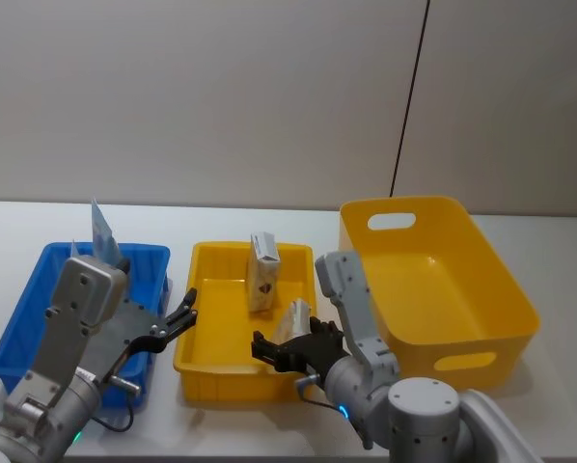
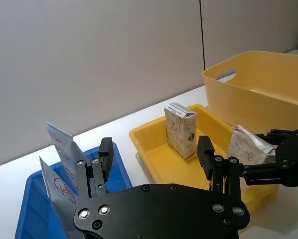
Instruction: Bimanual collaborative sorting of washing and personal care products
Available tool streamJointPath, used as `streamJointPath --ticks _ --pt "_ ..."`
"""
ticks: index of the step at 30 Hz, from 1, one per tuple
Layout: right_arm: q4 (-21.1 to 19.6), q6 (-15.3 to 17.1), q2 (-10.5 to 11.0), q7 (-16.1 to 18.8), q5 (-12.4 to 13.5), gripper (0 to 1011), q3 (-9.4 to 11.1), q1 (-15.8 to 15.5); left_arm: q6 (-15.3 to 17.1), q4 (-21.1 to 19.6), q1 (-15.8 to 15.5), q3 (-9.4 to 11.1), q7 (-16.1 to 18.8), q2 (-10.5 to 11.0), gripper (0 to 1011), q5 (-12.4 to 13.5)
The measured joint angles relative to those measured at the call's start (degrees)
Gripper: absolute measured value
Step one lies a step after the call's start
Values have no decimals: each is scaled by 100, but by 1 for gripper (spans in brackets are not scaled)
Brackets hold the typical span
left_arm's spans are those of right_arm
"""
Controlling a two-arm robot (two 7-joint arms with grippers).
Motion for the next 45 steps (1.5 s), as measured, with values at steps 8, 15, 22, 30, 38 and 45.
streamJointPath --ticks 8,15,22,30,38,45 --pt "207 -27 -89 12 -44 1004 1 133 0 0 0 0 0 0 1001 0" --pt "406 -30 -165 35 -74 1004 9 257 0 0 0 0 0 0 1001 0" --pt "609 -6 -234 71 -111 839 16 390 0 0 0 0 0 0 1001 0" --pt "756 59 -281 89 -167 608 13 500 0 0 0 0 0 0 1001 0" --pt "823 87 -301 94 -234 373 -6 560 0 0 0 0 0 0 1001 0" --pt "819 4 -296 95 -344 361 -48 570 0 0 0 0 0 0 1001 0"
